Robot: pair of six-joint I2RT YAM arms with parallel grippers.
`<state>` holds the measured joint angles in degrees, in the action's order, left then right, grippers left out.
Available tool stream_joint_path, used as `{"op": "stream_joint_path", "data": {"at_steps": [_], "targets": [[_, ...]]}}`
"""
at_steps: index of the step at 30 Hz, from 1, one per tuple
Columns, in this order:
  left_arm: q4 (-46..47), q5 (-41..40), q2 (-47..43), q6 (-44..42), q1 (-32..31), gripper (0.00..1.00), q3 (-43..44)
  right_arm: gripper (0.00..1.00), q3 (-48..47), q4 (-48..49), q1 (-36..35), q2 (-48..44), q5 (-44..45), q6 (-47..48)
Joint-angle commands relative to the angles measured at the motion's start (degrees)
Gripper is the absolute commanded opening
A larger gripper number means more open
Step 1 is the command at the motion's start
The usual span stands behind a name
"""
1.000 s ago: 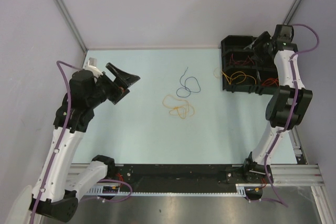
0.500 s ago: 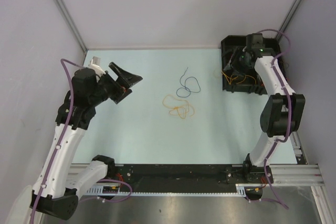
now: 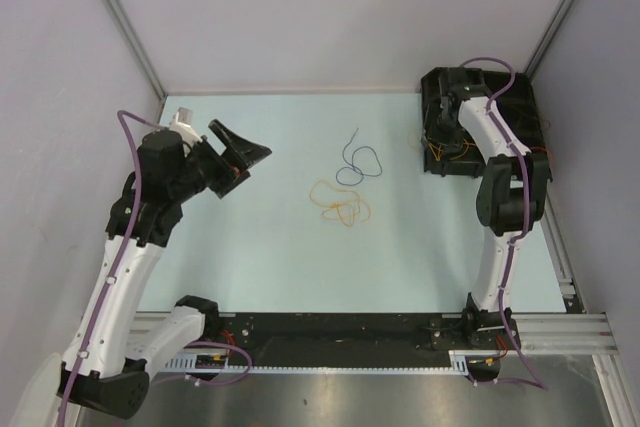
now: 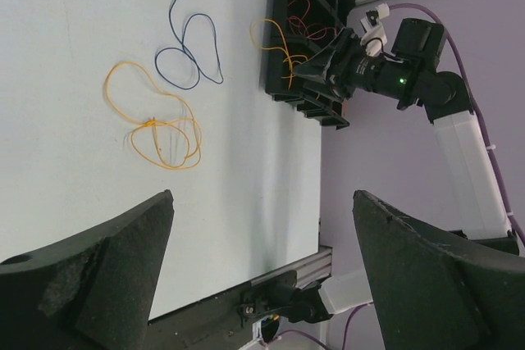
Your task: Untangle the cables
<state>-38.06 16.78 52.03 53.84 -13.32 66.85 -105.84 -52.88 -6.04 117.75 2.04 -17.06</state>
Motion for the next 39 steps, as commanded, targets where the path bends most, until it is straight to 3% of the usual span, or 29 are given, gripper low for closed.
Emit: {"op": "stream_joint_path", "data": {"at_steps": [1,11,14,16,20,31,39], "targets": [[-0.87,0.36,0.35,-1.99,0.93,0.95,2.76,0.58,-3.84,-1.52,-0.02,1.86,4.64,3.61],[-1.49,-0.52,2.46,-2.08,1.37,0.95,4.08,0.49,-7.71,-1.87,-0.02,7.05,3.23,5.37],[-1.66,-0.6,3.25,-1.9,1.37,0.95,4.34,0.39,-8.06,-1.87,-0.02,7.93,2.97,6.07],[-1.66,-0.95,3.69,-1.82,1.46,0.95,4.6,0.2,-7.63,-2.05,0.07,7.41,3.49,6.16],[-0.87,-1.66,3.78,-0.85,1.37,0.94,4.17,0.01,-7.27,-1.7,0.33,5.56,2.97,6.16],[3.87,-0.95,7.55,1.53,-0.65,0.91,4.08,0.0,0.01,-1.7,8.48,-4.45,2.97,3.08],[5.81,-1.13,10.11,2.41,-2.58,0.91,5.39,0.0,6.08,-1.08,13.07,-5.52,2.35,2.38]]}}
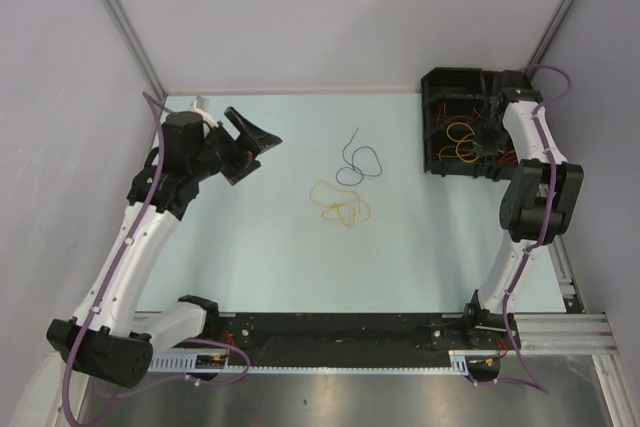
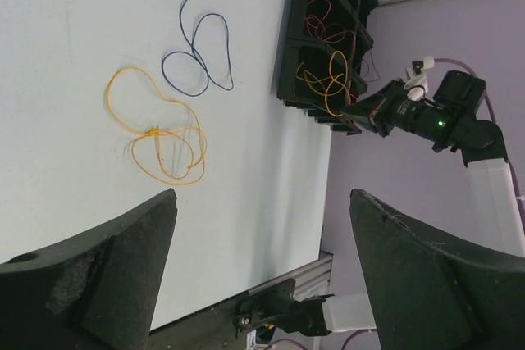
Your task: Untangle the cables
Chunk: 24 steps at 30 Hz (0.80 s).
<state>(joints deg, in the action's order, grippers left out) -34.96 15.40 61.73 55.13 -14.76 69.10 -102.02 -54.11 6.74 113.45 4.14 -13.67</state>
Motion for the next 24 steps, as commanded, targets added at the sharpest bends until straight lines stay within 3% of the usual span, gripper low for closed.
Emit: {"op": "stream_joint_path", "data": {"at_steps": [1,9,24], "targets": [[2.62,0.25,0.58,1.12,-1.49,0.91,3.15,0.0,2.52,0.05,0.55,-1.04,0.25,-1.01],[1.39,-0.98,-1.17,1.38,-2.46,0.91,2.18,0.0,1.74,0.06,1.78,2.38,0.69,-1.53],[-3.18,-2.83,-6.36,2.52,-2.64,0.91,0.95,0.03,-18.3,-5.39,3.45,11.88,-3.44,-3.73]]}}
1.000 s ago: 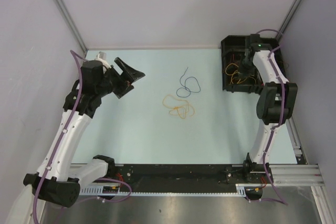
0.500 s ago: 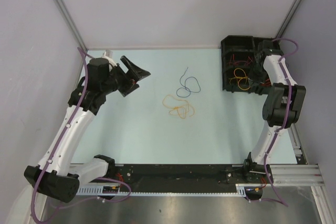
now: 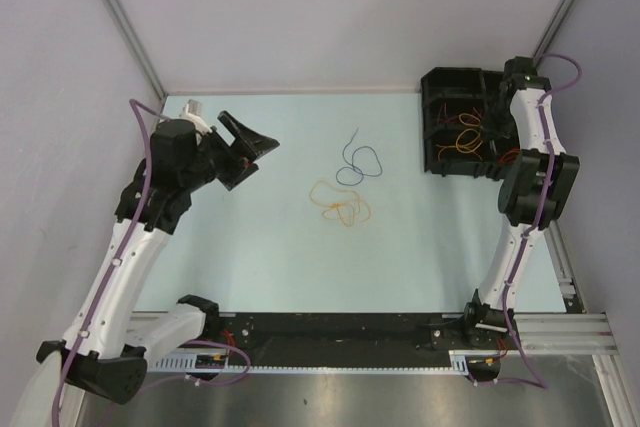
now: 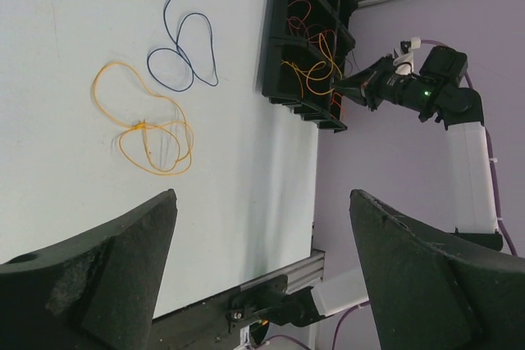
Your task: Untangle the cables
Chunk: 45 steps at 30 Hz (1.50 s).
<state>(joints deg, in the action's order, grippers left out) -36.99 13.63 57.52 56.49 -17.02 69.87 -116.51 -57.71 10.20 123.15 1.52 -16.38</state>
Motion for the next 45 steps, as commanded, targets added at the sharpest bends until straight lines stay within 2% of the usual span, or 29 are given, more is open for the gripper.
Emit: {"op": "stream_joint_path", "data": {"at_steps": [1,5,10,14,17,18,19,24,28,34,42,45], "targets": [[-1.76,-1.23,-2.32,1.08,-0.39,0.91,0.1,0.02,-3.9,-1.61,0.0,2.53,-0.82,-1.02],[-2.47,-1.76,-3.9,1.25,-0.47,0.91,-0.17,0.02,-2.94,-1.61,0.0,3.5,-0.82,-0.76],[-3.0,-2.29,-4.69,1.43,-0.56,0.91,-0.34,0.01,5.3,0.14,0.0,1.83,-0.9,-0.4],[-3.0,-2.12,-5.22,1.61,-0.47,0.91,-0.87,0.01,7.96,0.85,0.17,1.74,-0.9,-0.23],[-2.91,-1.94,-5.05,1.43,-0.65,0.91,-0.87,0.09,7.35,0.67,0.44,3.14,-2.64,0.03],[-2.82,-1.94,-4.87,1.43,-0.65,0.91,-0.96,0.23,6.91,0.41,0.7,3.49,-2.75,0.12],[-2.65,-1.85,-4.87,1.34,-0.74,0.91,-0.87,0.28,6.39,-0.11,0.62,3.76,-2.92,0.03],[-1.77,-1.68,-4.26,1.17,-0.74,0.91,-0.96,0.48,-0.2,-2.74,1.05,3.23,-3.1,0.21],[-0.98,-1.41,-3.47,0.9,-0.83,0.91,-1.31,0.53,-5.57,-6.53,0.97,2.88,-3.36,0.21],[0.87,-2.11,-2.41,-1.11,-0.91,0.91,-2.1,0.56,-4.26,-9.35,1.05,-1.59,-4.68,-0.05],[1.75,-3.96,6.28,-9.81,-3.02,0.91,-0.44,0.59,-0.04,-5.5,-1.75,-8.45,-6.44,-3.04],[2.19,-3.52,9.36,-11.31,-4.34,0.9,0.71,0.6,-1.08,-4.34,-3.86,-8.02,-8.28,-3.57]]}}
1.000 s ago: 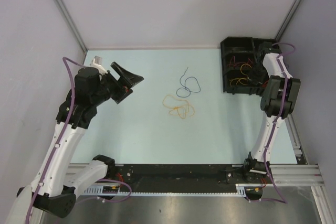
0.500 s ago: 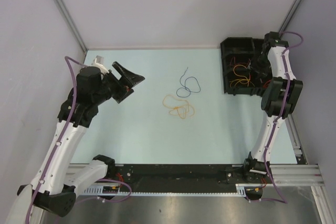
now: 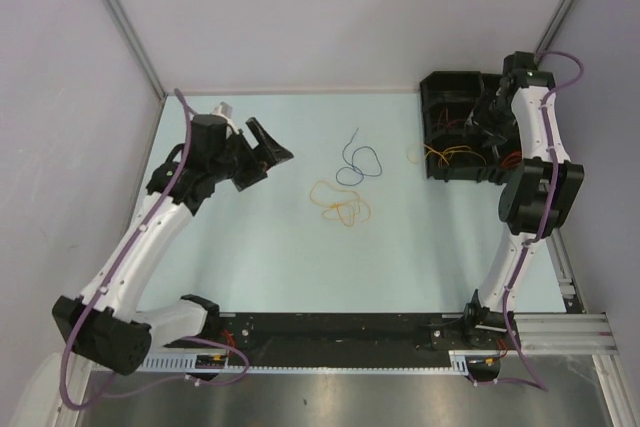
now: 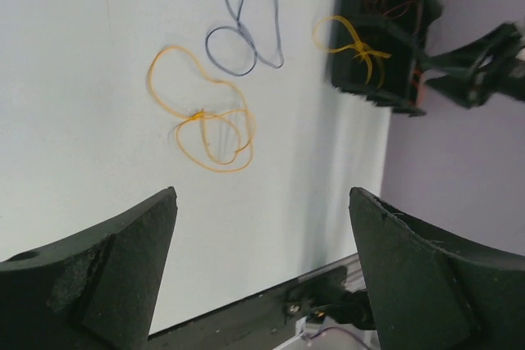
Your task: Untangle the cables
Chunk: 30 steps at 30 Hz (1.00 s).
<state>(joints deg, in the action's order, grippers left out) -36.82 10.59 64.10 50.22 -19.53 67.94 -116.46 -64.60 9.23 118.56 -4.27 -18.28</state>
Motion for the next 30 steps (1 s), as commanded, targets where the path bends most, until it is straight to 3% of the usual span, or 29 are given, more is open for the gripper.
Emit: {"op": "stream_joint_path", "data": {"at_steps": [1,10,24,30], "targets": [[2.19,-0.22,3.92,-5.21,-2.18,0.91,2.98,0.6,-1.65,2.63,-3.6,-2.3,-3.28,-1.49],[3.16,0.92,4.73,-6.01,-3.15,0.9,1.58,0.61,-5.61,2.19,-12.57,4.74,-0.31,4.48],[-1.94,-2.85,2.09,-9.26,-2.97,0.9,2.81,0.61,-10.19,1.05,-12.84,12.65,9.1,7.12],[-2.56,-3.21,2.61,-9.61,-3.06,0.91,3.6,0.6,-10.1,1.67,-13.19,14.33,9.2,6.95]]}}
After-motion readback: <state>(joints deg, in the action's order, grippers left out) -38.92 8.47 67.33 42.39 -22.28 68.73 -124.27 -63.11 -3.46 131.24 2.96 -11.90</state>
